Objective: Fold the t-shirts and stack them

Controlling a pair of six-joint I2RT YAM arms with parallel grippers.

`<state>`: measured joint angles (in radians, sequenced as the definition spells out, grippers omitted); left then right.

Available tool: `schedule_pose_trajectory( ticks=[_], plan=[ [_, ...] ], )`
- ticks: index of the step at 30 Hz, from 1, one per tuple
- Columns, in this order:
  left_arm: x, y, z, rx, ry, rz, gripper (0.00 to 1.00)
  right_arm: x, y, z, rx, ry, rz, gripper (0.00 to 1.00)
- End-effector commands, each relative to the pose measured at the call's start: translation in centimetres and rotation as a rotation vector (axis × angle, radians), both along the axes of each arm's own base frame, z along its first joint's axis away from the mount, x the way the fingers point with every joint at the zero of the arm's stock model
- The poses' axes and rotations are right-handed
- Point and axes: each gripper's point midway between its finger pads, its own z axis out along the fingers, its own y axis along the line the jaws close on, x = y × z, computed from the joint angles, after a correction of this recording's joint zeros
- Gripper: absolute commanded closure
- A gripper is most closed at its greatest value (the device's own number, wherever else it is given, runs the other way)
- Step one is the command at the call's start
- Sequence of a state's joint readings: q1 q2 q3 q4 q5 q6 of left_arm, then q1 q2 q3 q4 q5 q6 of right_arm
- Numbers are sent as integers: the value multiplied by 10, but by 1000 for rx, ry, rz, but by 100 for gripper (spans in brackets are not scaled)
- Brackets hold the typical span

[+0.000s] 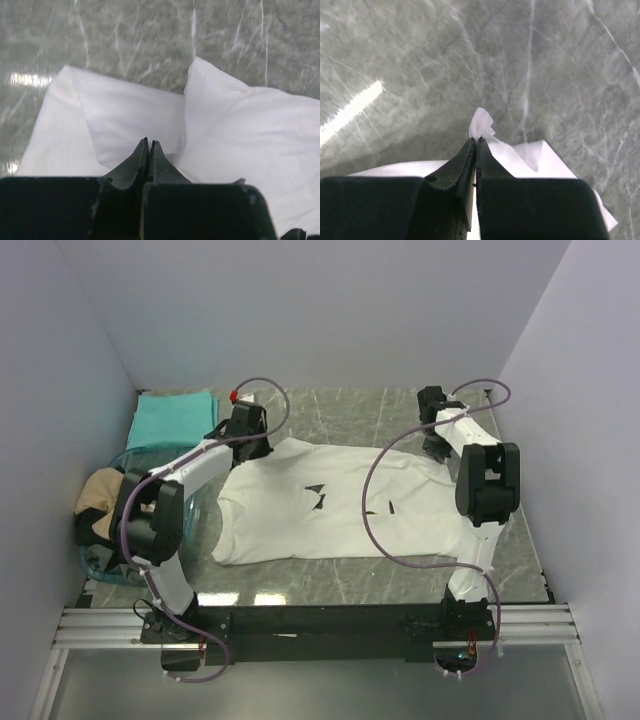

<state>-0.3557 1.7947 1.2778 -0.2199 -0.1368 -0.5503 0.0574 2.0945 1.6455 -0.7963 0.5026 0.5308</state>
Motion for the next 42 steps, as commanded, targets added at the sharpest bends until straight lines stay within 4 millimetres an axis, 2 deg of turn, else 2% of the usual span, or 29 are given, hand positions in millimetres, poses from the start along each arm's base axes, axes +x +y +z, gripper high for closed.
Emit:
schedule_pose_trajectory(
  ticks=[1, 3, 4, 5, 6, 7, 11, 15, 21, 27, 35, 39, 42],
  plan=[
    [-15, -3, 33, -28, -90, 39, 100, 1, 2, 22, 7, -99, -14, 98],
    [-35, -3, 34, -19, -89, 43, 100, -3, 2, 30, 12, -120, -20, 98],
    [-39, 1, 34, -7, -95, 64, 100, -11, 2, 26, 16, -110, -21, 98],
    [-47, 1, 44, -22, -114, 67, 100, -11, 3, 33, 26, -142, -22, 98],
    [-57, 2, 36, -15, -99, 67, 100, -14, 4, 34, 31, -148, -22, 98],
    [-62, 3, 38, -17, -105, 73, 100, -21, 3, 30, 33, -140, -26, 98],
    [-82, 10, 46, -37, -125, 94, 100, -35, 3, 37, 36, -160, -36, 98],
    [-101, 11, 35, -45, -99, 97, 100, -49, 1, 36, 34, -163, -48, 99],
    [-120, 19, 29, -35, -83, 124, 100, -75, -3, 32, 18, -141, -60, 99],
    [-140, 24, 22, -46, -58, 141, 100, -85, -8, 41, -6, -152, -76, 100],
    [-158, 35, 19, -46, -50, 166, 100, -101, -10, 42, -12, -142, -80, 100],
    [-164, 33, 15, -57, -38, 153, 100, -107, -12, 40, -27, -132, -77, 100],
    [-172, 25, 10, -96, -16, 115, 100, -108, -12, 37, -28, -122, -78, 99]
  ],
)
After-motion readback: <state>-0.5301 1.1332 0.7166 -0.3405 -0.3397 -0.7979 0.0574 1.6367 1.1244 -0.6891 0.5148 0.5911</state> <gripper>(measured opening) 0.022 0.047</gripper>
